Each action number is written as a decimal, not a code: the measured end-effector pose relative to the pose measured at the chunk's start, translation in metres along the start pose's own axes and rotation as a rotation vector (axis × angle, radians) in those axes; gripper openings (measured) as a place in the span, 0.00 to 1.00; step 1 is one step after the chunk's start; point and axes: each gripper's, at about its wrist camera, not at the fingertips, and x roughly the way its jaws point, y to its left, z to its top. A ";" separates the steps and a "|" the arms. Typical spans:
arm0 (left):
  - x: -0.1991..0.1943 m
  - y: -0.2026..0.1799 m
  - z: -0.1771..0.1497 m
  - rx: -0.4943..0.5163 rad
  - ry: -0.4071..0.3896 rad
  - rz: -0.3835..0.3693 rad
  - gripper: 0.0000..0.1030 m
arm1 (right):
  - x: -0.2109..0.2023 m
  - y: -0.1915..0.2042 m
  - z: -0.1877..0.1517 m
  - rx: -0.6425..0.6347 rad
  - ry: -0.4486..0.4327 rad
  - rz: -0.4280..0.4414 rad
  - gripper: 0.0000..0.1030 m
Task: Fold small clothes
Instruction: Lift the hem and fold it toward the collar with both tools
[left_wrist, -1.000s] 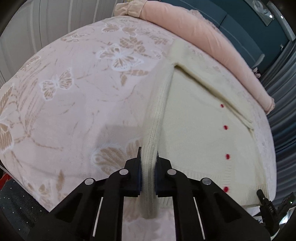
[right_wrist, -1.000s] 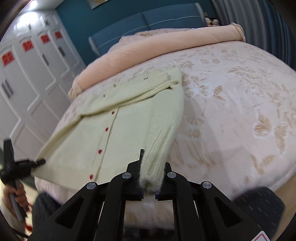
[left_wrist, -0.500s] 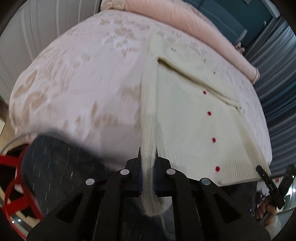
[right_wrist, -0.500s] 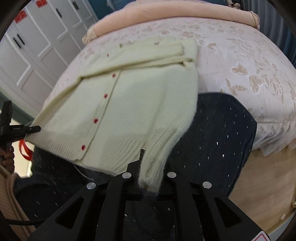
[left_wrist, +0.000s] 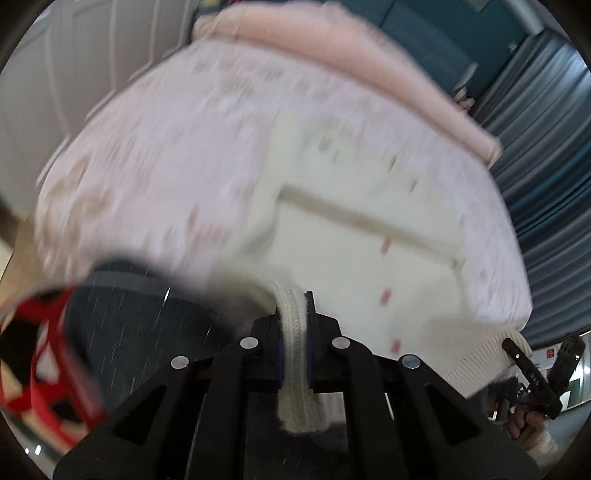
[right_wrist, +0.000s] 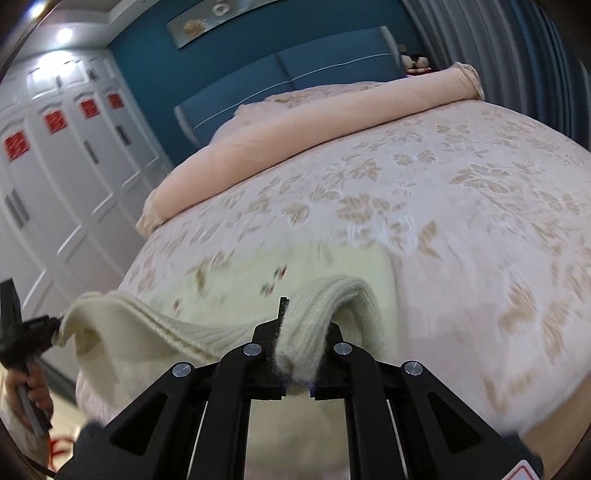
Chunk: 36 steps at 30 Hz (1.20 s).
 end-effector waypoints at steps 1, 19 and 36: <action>0.006 -0.006 0.016 0.017 -0.038 -0.016 0.07 | 0.013 -0.004 0.008 0.018 0.002 -0.001 0.07; 0.207 -0.007 0.193 -0.139 -0.117 0.115 0.19 | 0.016 -0.031 -0.007 0.142 -0.159 -0.145 0.62; 0.156 0.015 0.092 -0.051 -0.062 0.169 0.85 | 0.031 -0.040 -0.070 0.082 0.233 -0.238 0.10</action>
